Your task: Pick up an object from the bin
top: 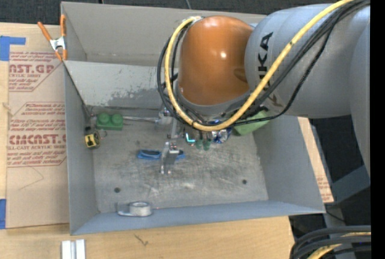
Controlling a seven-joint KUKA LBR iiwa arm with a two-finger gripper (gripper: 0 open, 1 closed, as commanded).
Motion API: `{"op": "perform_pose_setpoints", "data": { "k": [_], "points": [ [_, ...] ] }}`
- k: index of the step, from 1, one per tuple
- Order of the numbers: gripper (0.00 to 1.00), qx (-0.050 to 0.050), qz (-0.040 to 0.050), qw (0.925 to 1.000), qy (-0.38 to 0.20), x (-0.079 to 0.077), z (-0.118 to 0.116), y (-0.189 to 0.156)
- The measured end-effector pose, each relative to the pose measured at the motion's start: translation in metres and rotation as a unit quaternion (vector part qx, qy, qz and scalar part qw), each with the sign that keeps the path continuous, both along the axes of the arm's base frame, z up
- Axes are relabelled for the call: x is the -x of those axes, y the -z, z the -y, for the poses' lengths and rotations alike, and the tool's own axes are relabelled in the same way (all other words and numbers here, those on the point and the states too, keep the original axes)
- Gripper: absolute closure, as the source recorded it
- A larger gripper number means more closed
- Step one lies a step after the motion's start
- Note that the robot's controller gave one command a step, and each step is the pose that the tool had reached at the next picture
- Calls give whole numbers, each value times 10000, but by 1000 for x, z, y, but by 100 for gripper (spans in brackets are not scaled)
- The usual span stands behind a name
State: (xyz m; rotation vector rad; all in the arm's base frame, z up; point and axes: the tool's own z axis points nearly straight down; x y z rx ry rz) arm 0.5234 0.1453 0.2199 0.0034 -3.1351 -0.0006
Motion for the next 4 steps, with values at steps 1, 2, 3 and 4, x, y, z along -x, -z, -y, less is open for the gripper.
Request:
{"op": "perform_pose_setpoints", "data": {
  "k": [1,2,3,4],
  "points": [
    [0,-34,129,9995,-285,4,45,148],
    [100,-19,34,9996,-292,8,45,145],
    [100,-14,87,9995,-305,-20,2,-29],
    [100,8,1,9996,267,-18,26,71]
  ]
}}
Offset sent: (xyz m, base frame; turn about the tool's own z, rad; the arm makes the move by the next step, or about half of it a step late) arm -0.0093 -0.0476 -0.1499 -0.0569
